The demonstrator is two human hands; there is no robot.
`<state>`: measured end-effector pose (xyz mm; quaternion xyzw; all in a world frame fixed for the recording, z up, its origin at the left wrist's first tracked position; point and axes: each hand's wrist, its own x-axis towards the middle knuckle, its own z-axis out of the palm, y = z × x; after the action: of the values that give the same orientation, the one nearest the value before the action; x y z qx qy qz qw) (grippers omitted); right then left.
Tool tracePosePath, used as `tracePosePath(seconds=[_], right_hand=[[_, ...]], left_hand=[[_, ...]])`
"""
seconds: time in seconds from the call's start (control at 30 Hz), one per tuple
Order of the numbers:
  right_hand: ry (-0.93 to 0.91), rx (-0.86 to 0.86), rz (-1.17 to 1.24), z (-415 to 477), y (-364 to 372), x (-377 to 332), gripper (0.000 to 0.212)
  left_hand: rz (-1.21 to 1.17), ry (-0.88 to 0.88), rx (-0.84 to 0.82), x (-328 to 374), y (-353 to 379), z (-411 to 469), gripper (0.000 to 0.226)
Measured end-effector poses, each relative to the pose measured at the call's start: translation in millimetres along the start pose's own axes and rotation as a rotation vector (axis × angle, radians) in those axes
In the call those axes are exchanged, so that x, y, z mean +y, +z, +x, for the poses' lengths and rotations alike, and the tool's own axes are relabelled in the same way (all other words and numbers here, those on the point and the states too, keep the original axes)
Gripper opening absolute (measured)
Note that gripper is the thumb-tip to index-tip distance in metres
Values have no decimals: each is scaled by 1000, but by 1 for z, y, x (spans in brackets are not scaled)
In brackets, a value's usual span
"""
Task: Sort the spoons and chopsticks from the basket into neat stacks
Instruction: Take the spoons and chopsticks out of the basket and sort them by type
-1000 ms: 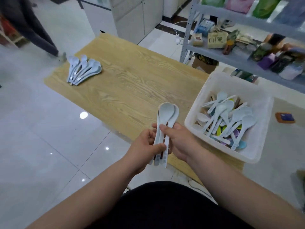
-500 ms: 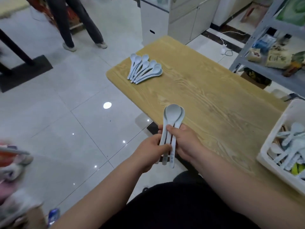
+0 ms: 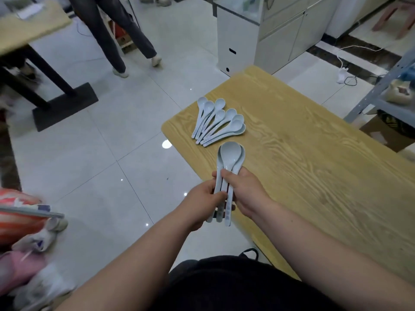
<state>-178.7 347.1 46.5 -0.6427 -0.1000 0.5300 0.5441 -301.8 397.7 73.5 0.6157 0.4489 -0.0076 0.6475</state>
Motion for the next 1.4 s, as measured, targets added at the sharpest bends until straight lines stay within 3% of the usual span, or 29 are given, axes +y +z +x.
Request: tracePosePath(seconds=[0.13,0.33,0.47,0.6,0.77,1.07,1.27,1.4], right_hand=[[18,57,-8,42,3,-9,16],[150,217,144,92,-4,-2,13],[265,343,200,136,-2,-4,13],[323,464,255,184,11,-13,23],[347,649,226,254,37,-32,30],[348,785,-11,317,54,-61,23],[267,736,-292,311,68,-64,56],[229,650,-617,301,78,-52,74]], left_hand=[[-79,-65,30,3,-14,39,25],[114,-98,171,0,-59,99,20],[91,-94,184,7,-111,166,29],[189,-52,123,29,-158,237,31],[493,56,-69,50,-189,321,28],[810,228,-275,60,-172,398,35],[1176,531,-170,49,-175,408,57],[1187,619,-312,45,-182,409,65]])
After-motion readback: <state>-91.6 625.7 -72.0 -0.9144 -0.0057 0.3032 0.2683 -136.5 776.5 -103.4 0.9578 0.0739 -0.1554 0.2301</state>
